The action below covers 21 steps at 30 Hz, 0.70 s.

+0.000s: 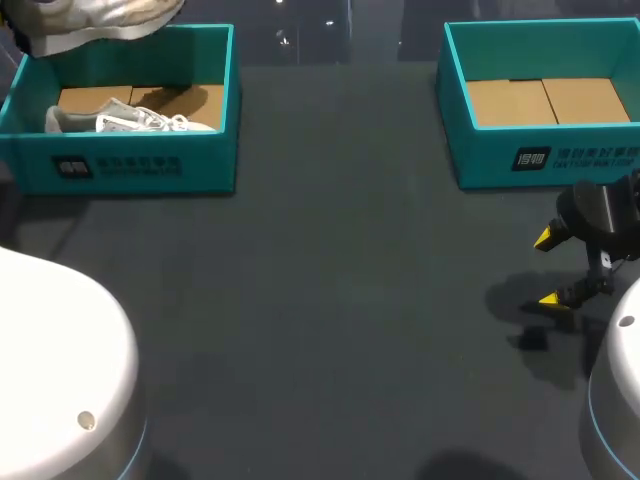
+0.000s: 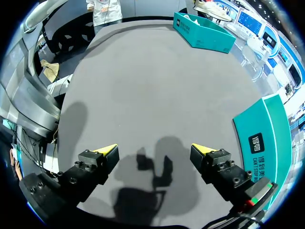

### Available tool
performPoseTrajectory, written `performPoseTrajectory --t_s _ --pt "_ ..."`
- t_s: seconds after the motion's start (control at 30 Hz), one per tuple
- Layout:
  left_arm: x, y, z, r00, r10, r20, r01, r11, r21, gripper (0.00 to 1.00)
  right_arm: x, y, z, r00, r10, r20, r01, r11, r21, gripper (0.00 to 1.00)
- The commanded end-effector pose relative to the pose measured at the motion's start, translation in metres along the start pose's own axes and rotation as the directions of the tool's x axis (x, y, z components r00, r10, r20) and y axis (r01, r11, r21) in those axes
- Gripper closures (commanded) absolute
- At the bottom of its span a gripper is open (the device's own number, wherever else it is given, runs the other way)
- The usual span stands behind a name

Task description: Take the shoe out of the shoebox, open the shoe tongue, remove and reinsert the insole, then place the shoe into the shoebox

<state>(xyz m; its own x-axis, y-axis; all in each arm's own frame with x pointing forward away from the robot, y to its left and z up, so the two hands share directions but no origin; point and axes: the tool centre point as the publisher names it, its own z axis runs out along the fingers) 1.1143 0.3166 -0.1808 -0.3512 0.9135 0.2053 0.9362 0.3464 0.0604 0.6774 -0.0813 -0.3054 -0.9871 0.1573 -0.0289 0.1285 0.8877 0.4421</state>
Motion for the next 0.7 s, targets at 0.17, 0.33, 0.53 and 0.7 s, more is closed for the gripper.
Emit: performPoseTrajectory --t_s 0.17,0.33,0.53,0.7 --pt "-0.015 0.008 0.003 0.966 0.256 -0.024 -0.256 0.957 -0.137 1.00 0.002 0.000 0.001 1.000 0.000 0.003 0.000 1.000 0.002 0.00" --pt "-0.016 0.016 0.005 0.951 0.307 -0.025 -0.307 0.940 -0.146 1.00 0.002 0.000 0.001 1.000 0.000 0.003 0.000 1.000 0.002 0.00" --pt "-0.016 0.016 0.005 0.951 0.307 -0.025 -0.307 0.940 -0.146 1.00 0.002 0.000 0.001 1.000 0.000 0.003 0.000 1.000 0.002 0.00" --pt "-0.028 0.022 0.028 0.948 0.318 -0.025 -0.318 0.940 -0.123 1.00 0.002 0.000 0.001 1.000 0.000 0.003 0.000 1.000 0.002 0.00"
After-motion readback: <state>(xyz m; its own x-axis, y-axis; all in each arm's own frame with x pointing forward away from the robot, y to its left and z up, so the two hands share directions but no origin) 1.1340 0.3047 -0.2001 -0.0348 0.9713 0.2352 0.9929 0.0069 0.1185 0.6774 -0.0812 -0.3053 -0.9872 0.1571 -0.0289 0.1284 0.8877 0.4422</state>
